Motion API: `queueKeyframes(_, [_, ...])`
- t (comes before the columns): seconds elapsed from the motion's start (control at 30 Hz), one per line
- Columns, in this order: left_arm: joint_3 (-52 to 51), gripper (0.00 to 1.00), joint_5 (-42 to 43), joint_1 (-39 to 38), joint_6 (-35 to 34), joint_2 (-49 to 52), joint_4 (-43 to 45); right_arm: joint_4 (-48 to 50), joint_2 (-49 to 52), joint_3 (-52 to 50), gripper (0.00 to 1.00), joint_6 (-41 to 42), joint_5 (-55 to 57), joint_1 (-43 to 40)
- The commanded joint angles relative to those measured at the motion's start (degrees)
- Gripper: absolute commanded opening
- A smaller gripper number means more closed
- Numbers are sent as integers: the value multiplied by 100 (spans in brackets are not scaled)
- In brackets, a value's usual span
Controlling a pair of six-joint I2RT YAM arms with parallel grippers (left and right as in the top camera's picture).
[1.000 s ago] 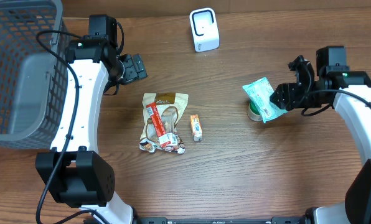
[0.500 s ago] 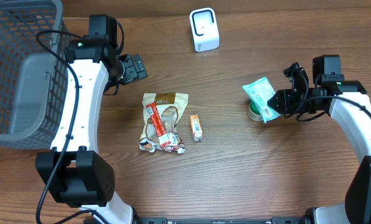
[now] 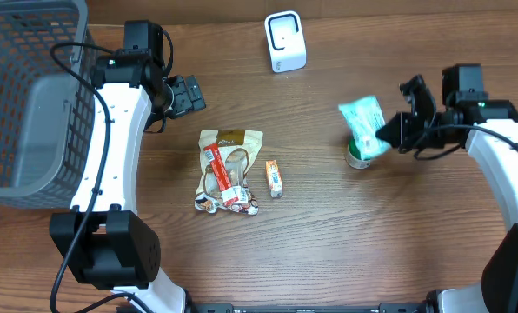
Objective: Scan the item barcode
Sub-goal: 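Carry the teal packet left toward the orange sachet with the right gripper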
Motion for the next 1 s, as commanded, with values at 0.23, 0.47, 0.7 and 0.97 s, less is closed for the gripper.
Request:
queueKeyframes(0.23, [70,100,-15,22,127,-85,7,42,-107,63,4,1974,549,1141])
queueKeyframes(0.47, [70,100,-15,22,129,-85,7,487,-98,-402,4,2874,2028,2240])
queueKeyframes(0.7, [70,100,-15,22,129,-85,7,1421,-96,-1067,4,3086,2326,2726])
queueKeyframes(0.97, [70,100,-15,22,129,-85,7,1585,-96,-1266,39,3084,2483,2728])
